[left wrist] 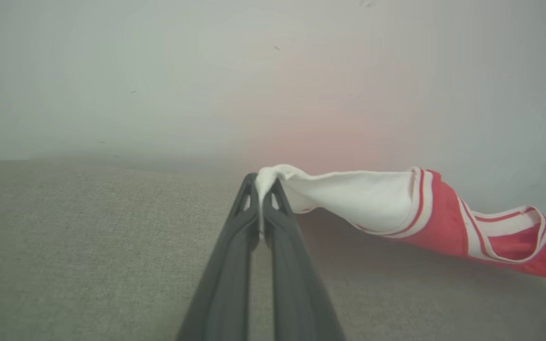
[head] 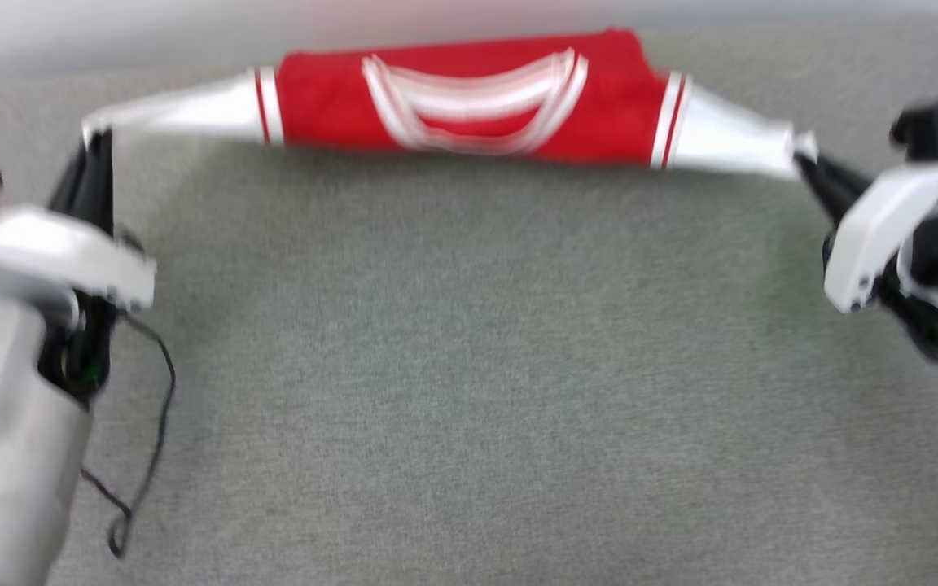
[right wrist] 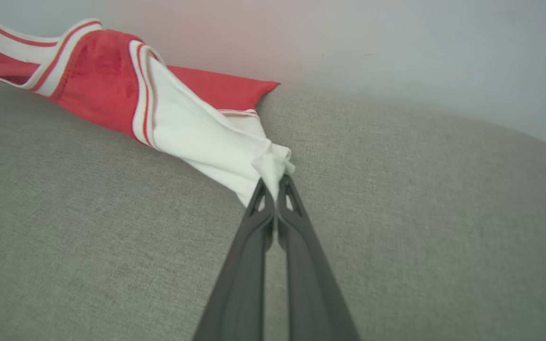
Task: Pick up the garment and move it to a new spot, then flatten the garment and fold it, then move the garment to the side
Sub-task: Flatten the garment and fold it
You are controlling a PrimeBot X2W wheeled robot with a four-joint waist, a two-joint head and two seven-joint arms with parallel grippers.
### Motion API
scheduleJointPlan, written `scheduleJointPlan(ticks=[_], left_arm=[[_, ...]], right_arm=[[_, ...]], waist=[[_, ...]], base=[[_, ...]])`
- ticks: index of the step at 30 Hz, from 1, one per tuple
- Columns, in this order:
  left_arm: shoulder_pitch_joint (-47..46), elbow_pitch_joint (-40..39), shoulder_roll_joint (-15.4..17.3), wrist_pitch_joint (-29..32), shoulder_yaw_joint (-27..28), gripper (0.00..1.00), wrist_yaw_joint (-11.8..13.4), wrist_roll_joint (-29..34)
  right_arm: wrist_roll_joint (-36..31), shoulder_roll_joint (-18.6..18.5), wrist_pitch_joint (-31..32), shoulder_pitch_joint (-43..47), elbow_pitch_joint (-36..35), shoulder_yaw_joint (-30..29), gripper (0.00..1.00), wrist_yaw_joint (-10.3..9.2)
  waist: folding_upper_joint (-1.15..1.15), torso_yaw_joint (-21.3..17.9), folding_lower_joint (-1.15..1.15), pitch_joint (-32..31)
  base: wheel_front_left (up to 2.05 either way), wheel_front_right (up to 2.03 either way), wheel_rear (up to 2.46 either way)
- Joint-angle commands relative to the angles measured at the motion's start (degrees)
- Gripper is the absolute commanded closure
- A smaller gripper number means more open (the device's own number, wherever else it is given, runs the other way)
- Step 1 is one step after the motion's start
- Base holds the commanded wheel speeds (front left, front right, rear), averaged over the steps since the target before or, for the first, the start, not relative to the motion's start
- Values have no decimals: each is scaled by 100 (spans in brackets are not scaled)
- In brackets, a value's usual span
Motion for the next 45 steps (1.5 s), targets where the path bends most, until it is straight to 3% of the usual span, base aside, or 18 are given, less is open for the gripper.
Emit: scheduleJointPlan(ticks=[1, 7, 16, 28, 37, 45], left_arm=[[330, -132, -24, -28, 255, 100, 10, 98], [1503, -538, -322, -28, 1091, 100, 10, 468], [3147, -1213, -935, -23, 1910, 100, 10, 709], [4993, -2165, -1613, -23, 2311, 100, 10, 779], [5935, -2823, -1696, -23, 2336, 100, 10, 978], [5805, -2741, -1760, -23, 2218, 100, 10, 1000]], right_arm=[[12, -129, -121, 240, -88, 152, 100, -9], [389, -392, -302, 936, -446, 561, 100, -9], [757, -788, -549, 1631, -945, 1137, 100, -9], [1128, -1460, -861, 2708, -1661, 1385, 100, -8], [1132, -1993, -908, 3470, -2285, 1383, 100, -9], [1227, -1957, -797, 3878, -2526, 1285, 100, -8]], waist=[[0, -93, 1, -328], [0, -116, 1, -683], [0, -118, 1, -1206], [0, 93, 1, -1714], [0, 134, 1, -1756], [0, 230, 1, -1551]], base=[[0, 0, 0], [0, 0, 0], [0, 0, 0], [0, 0, 0], [0, 0, 0], [0, 0, 0]])
